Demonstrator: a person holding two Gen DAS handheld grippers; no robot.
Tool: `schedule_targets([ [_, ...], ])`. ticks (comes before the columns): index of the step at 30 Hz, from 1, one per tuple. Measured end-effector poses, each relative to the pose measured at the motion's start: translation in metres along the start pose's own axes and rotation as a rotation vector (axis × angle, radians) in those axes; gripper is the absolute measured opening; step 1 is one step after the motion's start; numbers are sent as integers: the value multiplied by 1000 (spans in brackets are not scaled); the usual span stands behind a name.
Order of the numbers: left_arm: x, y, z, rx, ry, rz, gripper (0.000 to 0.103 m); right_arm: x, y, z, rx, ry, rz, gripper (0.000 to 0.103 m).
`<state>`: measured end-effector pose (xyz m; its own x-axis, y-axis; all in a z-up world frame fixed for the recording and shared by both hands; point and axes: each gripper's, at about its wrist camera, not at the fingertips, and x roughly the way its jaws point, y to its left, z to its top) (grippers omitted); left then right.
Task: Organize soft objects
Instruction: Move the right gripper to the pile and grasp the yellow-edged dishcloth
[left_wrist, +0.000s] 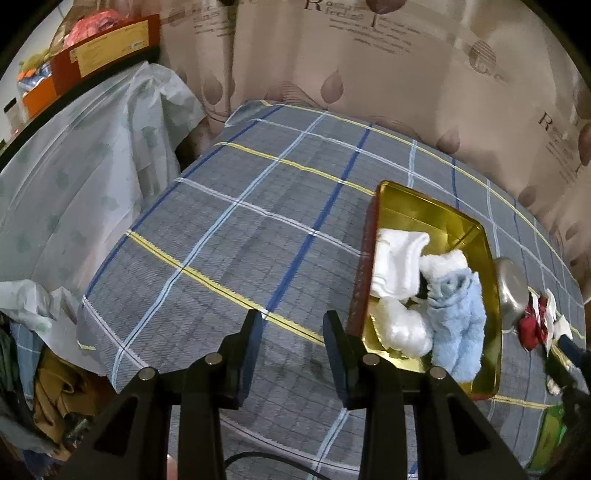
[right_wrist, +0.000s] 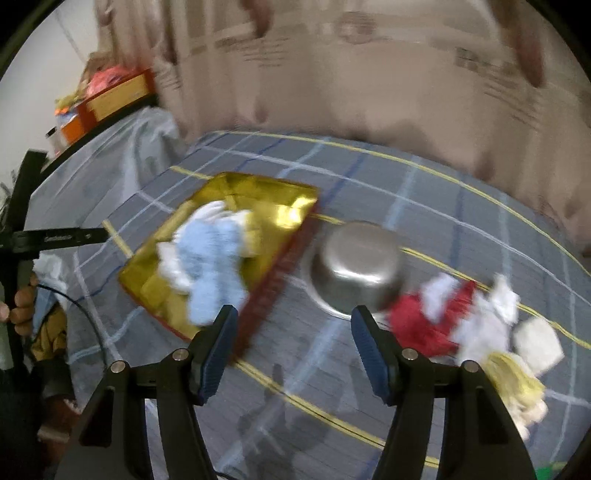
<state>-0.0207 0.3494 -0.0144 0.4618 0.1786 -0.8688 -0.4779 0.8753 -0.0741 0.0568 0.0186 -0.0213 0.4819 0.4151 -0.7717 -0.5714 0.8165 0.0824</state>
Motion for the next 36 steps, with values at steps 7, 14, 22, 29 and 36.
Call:
schedule_targets([
  [7,1,-14,-3,38,8,-20,35,-31,-83,-16,128,-9,-145,64],
  [14,3,-28,-6,68,17,-37,35,-39,-151,-42,259,32,-246,64],
  [22,3,-44,-11,119,28,-44,35,-28,-171,-60,268,99,-255,68],
  [29,3,-71,-19,193,42,-68,35,-15,-183,-55,263,132,-239,75],
  [36,2,-101,-28,270,57,-90,35,10,-198,-47,292,193,-207,77],
])
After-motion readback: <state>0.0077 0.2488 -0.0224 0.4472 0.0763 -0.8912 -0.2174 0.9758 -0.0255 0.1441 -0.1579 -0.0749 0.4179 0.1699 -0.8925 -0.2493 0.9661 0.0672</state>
